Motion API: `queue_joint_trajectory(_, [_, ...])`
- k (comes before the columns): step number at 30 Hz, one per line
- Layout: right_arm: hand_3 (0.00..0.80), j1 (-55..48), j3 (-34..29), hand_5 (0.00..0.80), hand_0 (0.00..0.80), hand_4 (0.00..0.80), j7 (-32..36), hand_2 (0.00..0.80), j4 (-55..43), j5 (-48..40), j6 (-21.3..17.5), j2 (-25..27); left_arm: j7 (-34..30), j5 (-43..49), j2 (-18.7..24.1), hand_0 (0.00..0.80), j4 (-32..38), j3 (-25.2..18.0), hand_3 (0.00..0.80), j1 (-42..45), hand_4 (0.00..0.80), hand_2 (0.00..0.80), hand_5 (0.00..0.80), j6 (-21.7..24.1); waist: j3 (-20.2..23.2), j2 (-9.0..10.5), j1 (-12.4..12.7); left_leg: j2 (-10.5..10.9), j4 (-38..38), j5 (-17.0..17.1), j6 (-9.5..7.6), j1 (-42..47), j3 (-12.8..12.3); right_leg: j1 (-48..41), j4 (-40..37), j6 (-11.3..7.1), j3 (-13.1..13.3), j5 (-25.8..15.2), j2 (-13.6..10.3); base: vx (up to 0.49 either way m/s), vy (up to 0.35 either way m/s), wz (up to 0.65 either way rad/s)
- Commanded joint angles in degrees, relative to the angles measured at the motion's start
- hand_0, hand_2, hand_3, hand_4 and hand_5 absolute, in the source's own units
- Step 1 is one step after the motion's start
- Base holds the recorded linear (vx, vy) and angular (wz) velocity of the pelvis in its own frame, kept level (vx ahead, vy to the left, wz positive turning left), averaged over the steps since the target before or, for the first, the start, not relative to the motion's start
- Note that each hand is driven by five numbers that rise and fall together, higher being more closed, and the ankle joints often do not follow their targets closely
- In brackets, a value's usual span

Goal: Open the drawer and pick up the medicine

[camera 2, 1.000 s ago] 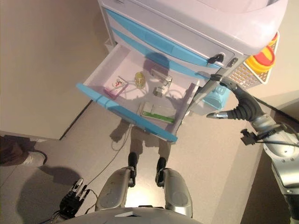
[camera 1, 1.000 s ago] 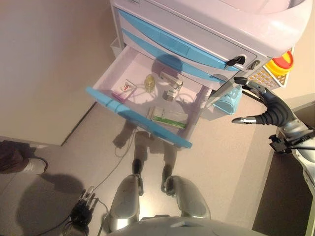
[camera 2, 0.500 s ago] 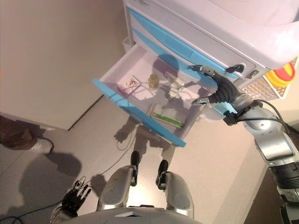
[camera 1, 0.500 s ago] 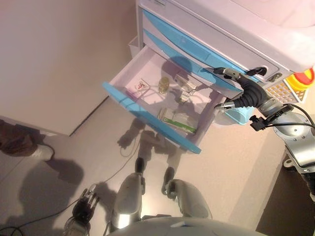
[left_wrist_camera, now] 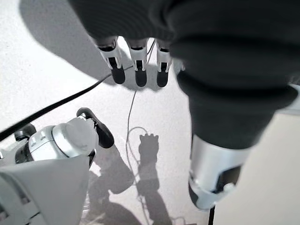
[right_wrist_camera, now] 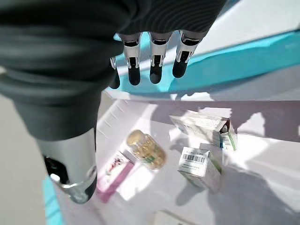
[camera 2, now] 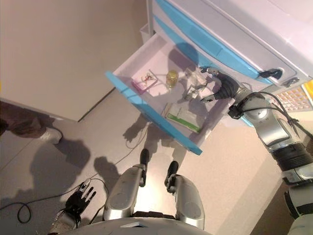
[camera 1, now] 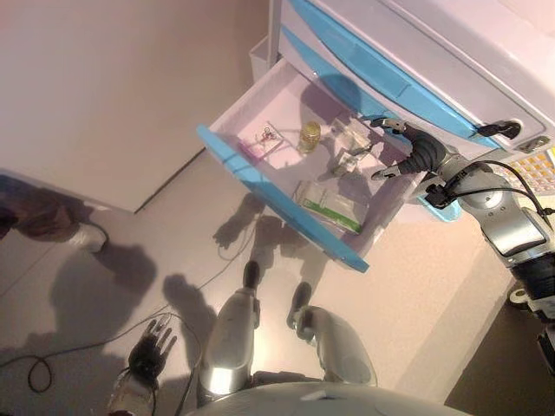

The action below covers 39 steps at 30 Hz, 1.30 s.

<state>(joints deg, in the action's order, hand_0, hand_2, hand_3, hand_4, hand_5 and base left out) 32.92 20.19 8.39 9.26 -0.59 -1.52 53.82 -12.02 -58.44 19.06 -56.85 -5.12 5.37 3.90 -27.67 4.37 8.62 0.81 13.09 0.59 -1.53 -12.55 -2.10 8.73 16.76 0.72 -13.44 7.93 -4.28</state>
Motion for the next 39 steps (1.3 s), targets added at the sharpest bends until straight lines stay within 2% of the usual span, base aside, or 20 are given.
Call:
queue_joint_trajectory(1, [0.0, 4.9, 2.7, 0.0, 0.0, 0.0, -4.7, 0.0, 0.5, 4.2, -2.4, -0.9, 1.0, 1.2, 3.6, 0.0, 2.8, 2.4, 0.0, 2.5, 0.0, 0.0, 0.0, -0.4, 2.1, 1.36, 1.9, -0.2, 10.0, -8.1, 1.67, -5.2, 0.5, -0.2, -6.9, -8.37, 3.3, -9.3, -5.7, -0.02, 0.015, 0.1])
queue_joint_trajectory(8, [0.0, 11.8, 9.0, 0.0, 0.0, 0.0, -9.5, 0.0, 8.4, 11.6, -0.6, -2.1, 1.8, -0.3, 4.5, 0.0, 4.9, 3.2, 0.0, 2.0, 0.0, 0.0, 0.0, -0.8, 0.0, 0.55, 3.4, 0.5, 11.7, -8.3, 1.32, -8.2, 1.6, 2.5, -5.3, -8.16, 3.0, -9.3, -5.7, -0.06, 0.003, 0.07])
queue_joint_trajectory(20, [0.0, 20.3, 16.7, 0.0, 0.0, 0.0, -11.5, 0.0, 21.8, 13.1, 2.1, -3.8, 2.7, -2.6, 5.4, 0.0, 7.7, 5.1, 0.0, 1.5, 0.0, 0.0, 0.0, -1.4, -1.8, -1.22, 5.1, 1.0, 11.9, -8.1, 1.18, -10.4, 1.9, 5.8, -3.2, -7.77, 2.2, -8.9, -6.2, -0.051, 0.015, 0.06])
queue_joint_trajectory(26, [0.0, 22.4, 20.0, 0.0, 0.0, 0.0, -13.2, 0.0, 27.4, 17.2, 3.3, -4.0, 2.7, -3.6, 5.4, 0.0, 8.6, 5.6, 0.0, 1.3, 0.0, 0.0, 0.0, -1.7, -2.1, -2.26, 5.4, 1.4, 11.7, -7.9, 1.07, -11.2, 2.0, 7.6, -2.1, -7.6, 2.1, -8.7, -6.5, -0.03, 0.02, 0.01])
queue_joint_trajectory(31, [0.0, 23.7, 21.6, 0.0, 0.0, 0.0, -13.9, 0.0, 32.9, 20.4, 3.4, -4.6, 2.8, -4.2, 5.1, 0.0, 8.8, 6.2, 0.0, 1.1, 0.0, 0.0, 0.0, -1.7, -2.1, -2.92, 5.8, 1.6, 11.6, -7.9, 0.88, -11.7, 1.9, 8.5, -1.5, -7.43, 2.1, -8.4, -6.7, -0.011, 0.009, 0.02])
queue_joint_trajectory(39, [0.0, 23.8, 21.9, 0.0, 0.0, 0.0, -15.1, 0.0, 41.3, 20.5, 4.5, -6.2, 2.8, -4.8, 4.8, 0.0, 9.2, 7.3, 0.0, 1.2, 0.0, 0.0, 0.0, -1.7, -2.1, -4.23, 6.2, 1.9, 11.3, -8.0, 0.56, -12.2, 2.0, 10.1, -0.2, -7.15, 2.2, -7.9, -6.7, -0.002, 0.003, 0.01])
